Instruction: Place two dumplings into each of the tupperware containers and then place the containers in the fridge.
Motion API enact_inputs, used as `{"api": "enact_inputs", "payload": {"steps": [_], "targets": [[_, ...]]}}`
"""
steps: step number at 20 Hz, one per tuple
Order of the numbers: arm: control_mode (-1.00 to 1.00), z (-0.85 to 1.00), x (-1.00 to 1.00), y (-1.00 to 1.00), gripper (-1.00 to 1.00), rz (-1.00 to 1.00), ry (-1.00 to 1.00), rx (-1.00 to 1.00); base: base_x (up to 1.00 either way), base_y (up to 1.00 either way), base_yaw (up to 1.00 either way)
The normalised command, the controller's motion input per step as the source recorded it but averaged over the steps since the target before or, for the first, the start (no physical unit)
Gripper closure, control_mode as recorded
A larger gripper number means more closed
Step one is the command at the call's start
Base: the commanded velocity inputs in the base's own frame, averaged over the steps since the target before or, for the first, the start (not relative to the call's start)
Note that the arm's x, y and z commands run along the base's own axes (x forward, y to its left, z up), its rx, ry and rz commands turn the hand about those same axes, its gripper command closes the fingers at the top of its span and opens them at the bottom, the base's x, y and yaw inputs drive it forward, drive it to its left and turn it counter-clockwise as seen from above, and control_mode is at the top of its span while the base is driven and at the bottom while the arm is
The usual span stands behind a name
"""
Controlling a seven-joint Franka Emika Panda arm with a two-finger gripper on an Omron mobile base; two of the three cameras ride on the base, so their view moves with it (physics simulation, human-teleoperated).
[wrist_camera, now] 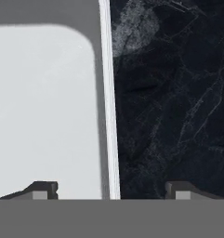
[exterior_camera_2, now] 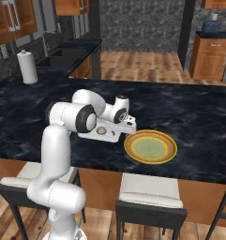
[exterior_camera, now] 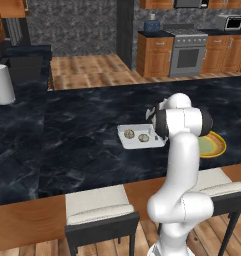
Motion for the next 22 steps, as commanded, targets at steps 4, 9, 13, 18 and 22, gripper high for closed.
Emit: {"api": "enact_inputs", "payload": {"steps": [4, 9, 13, 18, 22], "targets": [[-1.0, 0.0, 0.0, 0.0, 1.0, 0.0, 0.01, 0.0, 0.0, 0.0, 0.0], [-1.0, 0.0, 0.0, 0.0, 1.0, 0.0, 0.0, 0.0, 0.0, 0.0, 0.0], [-1.0, 0.0, 0.0, 0.0, 1.0, 0.0, 0.0, 0.0, 0.0, 0.0, 0.0], [-1.0, 0.04, 0.0, 0.0, 1.0, -0.01, 0.0, 0.0, 0.0, 0.0, 0.0], [-1.0, 0.69, -0.01, 0.02, 1.0, -0.04, 0.02, 0.0, 0.0, 0.0, 0.0]]}}
